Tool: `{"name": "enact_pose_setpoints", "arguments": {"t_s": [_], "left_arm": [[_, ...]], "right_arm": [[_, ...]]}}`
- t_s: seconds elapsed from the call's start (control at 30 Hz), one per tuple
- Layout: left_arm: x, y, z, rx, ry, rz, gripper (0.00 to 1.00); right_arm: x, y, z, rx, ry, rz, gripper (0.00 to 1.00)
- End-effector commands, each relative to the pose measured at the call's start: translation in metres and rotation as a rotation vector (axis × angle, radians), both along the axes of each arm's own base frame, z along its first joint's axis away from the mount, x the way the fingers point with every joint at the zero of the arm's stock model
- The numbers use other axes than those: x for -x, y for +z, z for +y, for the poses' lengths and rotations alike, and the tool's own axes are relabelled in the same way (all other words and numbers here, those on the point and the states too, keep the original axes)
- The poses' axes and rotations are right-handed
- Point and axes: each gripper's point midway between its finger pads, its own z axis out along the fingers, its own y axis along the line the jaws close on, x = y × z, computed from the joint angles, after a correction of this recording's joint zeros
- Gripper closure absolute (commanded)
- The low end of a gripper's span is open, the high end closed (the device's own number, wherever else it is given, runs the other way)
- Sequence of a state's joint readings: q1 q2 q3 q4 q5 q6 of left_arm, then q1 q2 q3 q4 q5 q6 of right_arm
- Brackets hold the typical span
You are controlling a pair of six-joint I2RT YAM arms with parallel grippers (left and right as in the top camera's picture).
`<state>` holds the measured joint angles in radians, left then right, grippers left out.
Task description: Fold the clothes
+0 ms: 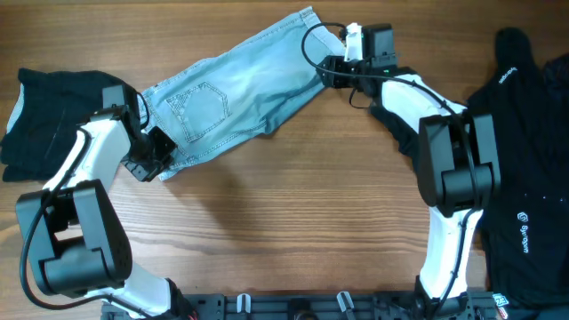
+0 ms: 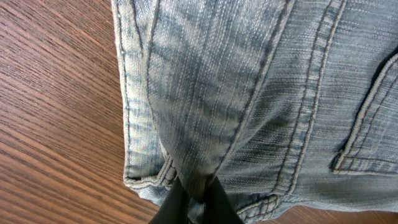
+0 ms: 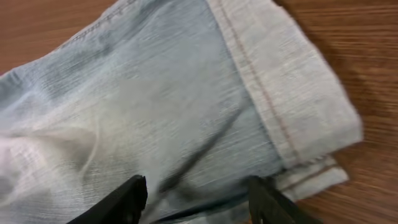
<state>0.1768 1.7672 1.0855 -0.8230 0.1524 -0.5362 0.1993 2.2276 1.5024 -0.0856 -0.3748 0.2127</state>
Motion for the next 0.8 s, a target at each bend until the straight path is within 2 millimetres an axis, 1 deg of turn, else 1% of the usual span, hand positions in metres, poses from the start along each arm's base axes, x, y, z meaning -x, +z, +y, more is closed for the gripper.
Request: {"name": "enact_pose_setpoints", "arguments": {"t_s": [0.0, 0.03, 0.1, 0.13, 0.17, 0.2, 0.23, 0.27, 0.3, 0.33, 0.37, 0.4, 0.43, 0.47, 0.53, 0.6, 0.67, 0.7, 0.73, 0.77], "left_arm": [[0.003, -0.001, -0.009, 0.039, -0.014, 0.005, 0.96], [0.003, -0.001, -0.008, 0.039, -0.014, 0.004, 0.96], [0.003, -0.001, -0.008, 0.039, -0.015, 0.004, 0.96], [0.003, -0.001, -0.008, 0.039, -0.015, 0.004, 0.96], [0.003, -0.001, -0.008, 0.039, -0.015, 0.005, 0.96], [0.007, -0.001, -0.009, 0.041, -0.015, 0.022, 0.96], [0.017, -0.001, -0.011, 0.049, -0.019, 0.061, 0.96], [0.025, -0.001, -0.012, 0.054, -0.048, 0.091, 0.96], [0.037, 0.0, -0.014, 0.061, -0.096, 0.129, 0.96], [0.042, 0.0, -0.015, 0.067, -0.115, 0.15, 0.96], [0.045, 0.001, -0.016, 0.07, -0.116, 0.162, 0.96], [0.045, 0.001, -0.016, 0.07, -0.116, 0.16, 0.96], [0.043, 0.0, -0.016, 0.069, -0.116, 0.153, 0.96], [0.041, 0.0, -0.015, 0.066, -0.116, 0.142, 0.96], [0.031, -0.001, -0.013, 0.055, -0.144, 0.097, 0.96], [0.009, -0.001, -0.009, 0.03, -0.171, 0.004, 0.96], [-0.001, 0.001, -0.002, 0.02, -0.158, -0.034, 0.96], [-0.003, 0.004, 0.005, 0.019, -0.137, -0.038, 0.96], [0.0, 0.007, 0.008, 0.024, -0.122, -0.025, 0.96], [0.008, 0.011, 0.006, 0.068, -0.107, 0.005, 0.96]], "right_arm": [[0.0, -0.021, 0.009, -0.085, -0.075, 0.09, 0.51], [0.001, -0.028, 0.009, -0.106, -0.106, 0.123, 0.57], [0.0, -0.03, 0.006, -0.109, -0.139, 0.139, 0.91], [-0.002, -0.026, 0.005, -0.111, -0.14, 0.127, 0.96], [-0.004, -0.02, 0.0, -0.111, -0.147, 0.116, 0.96], [-0.009, -0.008, -0.011, -0.12, -0.171, 0.1, 0.96], [-0.013, 0.002, -0.024, -0.124, -0.199, 0.087, 0.96], [-0.016, 0.01, -0.047, -0.122, -0.277, 0.101, 0.96], [-0.014, 0.012, -0.07, -0.102, -0.337, 0.124, 0.96], [-0.01, 0.008, -0.085, -0.084, -0.373, 0.152, 0.96], [-0.002, 0.0, -0.1, -0.061, -0.405, 0.201, 0.96], [0.007, -0.009, -0.112, -0.029, -0.435, 0.251, 0.96], [0.021, -0.021, -0.129, 0.032, -0.486, 0.311, 0.96], [0.031, -0.028, -0.139, 0.078, -0.515, 0.352, 0.96], [0.043, -0.034, -0.142, 0.112, -0.499, 0.4, 0.96], [0.06, -0.04, -0.143, 0.13, -0.497, 0.47, 0.96], [0.068, -0.041, -0.143, 0.141, -0.497, 0.502, 0.96], [0.071, -0.038, -0.147, 0.16, -0.509, 0.506, 0.96], [0.072, -0.033, -0.15, 0.172, -0.518, 0.503, 0.96], [0.073, -0.025, -0.152, 0.182, -0.528, 0.49, 0.96]]}}
